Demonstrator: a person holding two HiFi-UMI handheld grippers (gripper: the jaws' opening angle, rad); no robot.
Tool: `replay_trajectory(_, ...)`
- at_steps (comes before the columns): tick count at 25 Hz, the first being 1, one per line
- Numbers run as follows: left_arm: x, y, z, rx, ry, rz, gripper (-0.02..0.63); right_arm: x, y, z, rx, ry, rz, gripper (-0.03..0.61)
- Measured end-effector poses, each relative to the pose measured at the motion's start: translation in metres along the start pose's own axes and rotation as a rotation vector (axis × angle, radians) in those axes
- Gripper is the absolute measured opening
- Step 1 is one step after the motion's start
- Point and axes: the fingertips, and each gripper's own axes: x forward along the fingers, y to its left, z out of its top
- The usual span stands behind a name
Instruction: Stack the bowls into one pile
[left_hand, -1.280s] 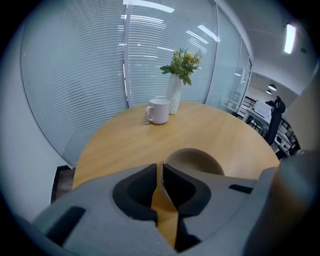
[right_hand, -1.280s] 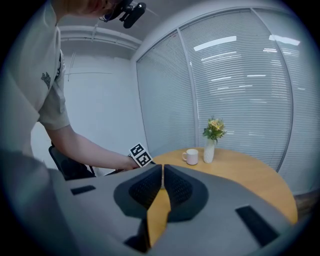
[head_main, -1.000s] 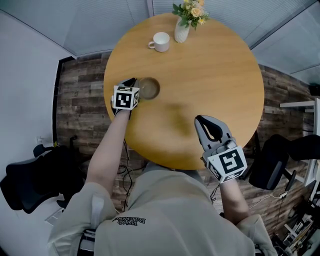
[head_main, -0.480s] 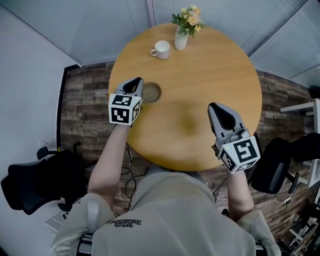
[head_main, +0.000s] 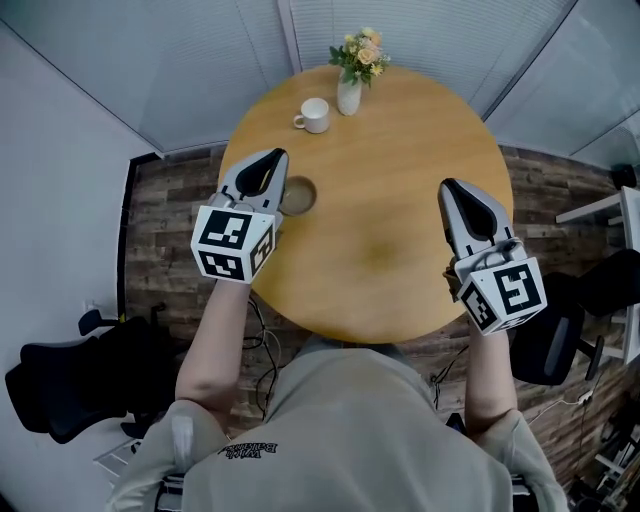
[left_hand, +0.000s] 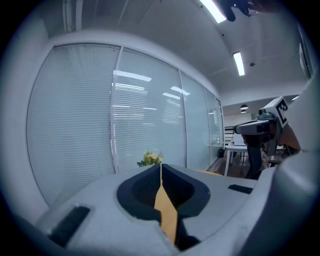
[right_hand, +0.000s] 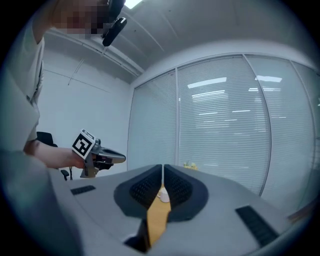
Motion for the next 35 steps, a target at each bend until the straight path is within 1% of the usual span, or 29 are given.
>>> replay_trajectory(8,-0.033,-0.044,0.069,0.095,-0.135,-0.056,0.028,-0.037,-0.011,0.052,-0.054,-0.104,-0.048,0.034)
replay_trajectory(13,-0.048,-0.067,0.09,0.103,-0.166,-0.076,0.028,-0.053,-0.006,0.069,-0.11,-0.131,-0.051,0.034)
replay_trajectory(16,-0.058,-0.078,0.102,0.122,-0.192,-0.086,0.028,-0.064,-0.003,0.076,-0.145,-0.14,-0.055,0.034)
replay_trajectory(20,-0.068,-0.087,0.104,0.12,-0.197,-0.082,0.028,-0.08,-0.001,0.081,-0.145,-0.153,-0.056,0.034)
replay_trajectory(26,-0.07,-0.107,0.098,0.127,-0.199,-0.108,0.028,-0.095,0.008,0.079,-0.115,-0.158,-0.032,0.034)
replay_trajectory(30,-0.072,-0.117,0.092,0.118,-0.192,-0.121,0.028,-0.099,0.01,0.07,-0.113,-0.149,-0.033,0.034)
replay_trajectory(35,-0.069,-0.122,0.08,0.106,-0.172,-0.124,0.028,-0.101,0.007,0.057,-0.083,-0.124,-0.036,0.032)
